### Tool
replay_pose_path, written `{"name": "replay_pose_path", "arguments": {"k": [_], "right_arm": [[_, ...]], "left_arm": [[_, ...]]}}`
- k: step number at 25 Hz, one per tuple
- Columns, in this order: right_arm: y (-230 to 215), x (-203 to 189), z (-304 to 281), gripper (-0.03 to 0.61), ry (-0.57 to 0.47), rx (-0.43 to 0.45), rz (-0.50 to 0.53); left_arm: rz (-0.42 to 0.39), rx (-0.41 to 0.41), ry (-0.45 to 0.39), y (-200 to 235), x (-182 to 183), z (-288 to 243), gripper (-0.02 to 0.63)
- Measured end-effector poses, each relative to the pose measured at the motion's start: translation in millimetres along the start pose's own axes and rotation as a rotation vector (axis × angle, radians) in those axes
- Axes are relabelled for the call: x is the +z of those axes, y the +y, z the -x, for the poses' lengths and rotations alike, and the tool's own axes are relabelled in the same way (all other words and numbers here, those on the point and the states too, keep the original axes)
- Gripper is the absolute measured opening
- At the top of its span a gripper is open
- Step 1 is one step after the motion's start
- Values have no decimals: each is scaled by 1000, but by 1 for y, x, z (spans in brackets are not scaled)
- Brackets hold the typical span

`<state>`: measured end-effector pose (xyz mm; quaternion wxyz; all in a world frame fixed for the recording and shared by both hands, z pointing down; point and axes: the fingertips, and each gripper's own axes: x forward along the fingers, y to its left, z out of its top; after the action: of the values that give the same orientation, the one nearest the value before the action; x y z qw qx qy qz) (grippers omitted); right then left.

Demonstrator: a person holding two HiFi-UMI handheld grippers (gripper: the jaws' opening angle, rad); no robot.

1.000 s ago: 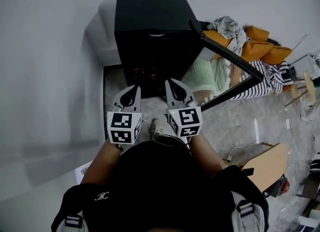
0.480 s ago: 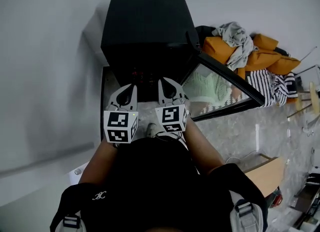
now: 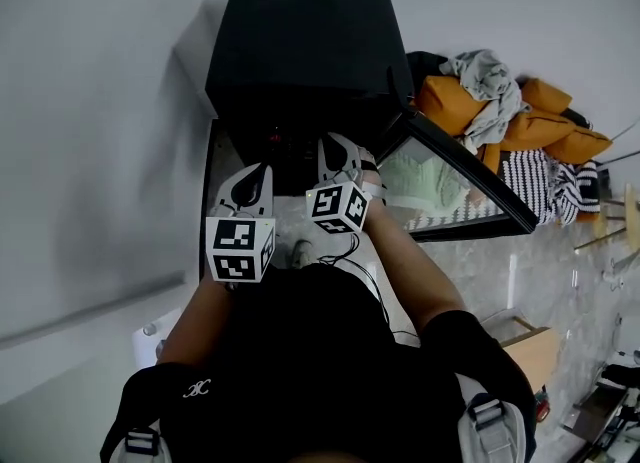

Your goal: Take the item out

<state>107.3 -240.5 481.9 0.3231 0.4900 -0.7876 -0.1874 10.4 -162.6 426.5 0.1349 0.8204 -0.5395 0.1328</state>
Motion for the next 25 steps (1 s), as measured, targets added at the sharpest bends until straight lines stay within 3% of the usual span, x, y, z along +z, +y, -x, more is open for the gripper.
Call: {"name": "replay_pose_path", "arguments": {"k": [6,18,21,25], "right_arm": [[4,-6,-33,12,82,13,137],[8,-39,-97,148,276,13,173],[1,-52,-109,224,337,-29,163],[-10,-62,-125,244,392,-88,161]], "left_arm": [[-15,-30,7,13,1,-2,2],[11,-60,-3,51,4,2,2],[10,-63,2,57,1,1,2],[-3,-67,2,64,5,-3,1]]}}
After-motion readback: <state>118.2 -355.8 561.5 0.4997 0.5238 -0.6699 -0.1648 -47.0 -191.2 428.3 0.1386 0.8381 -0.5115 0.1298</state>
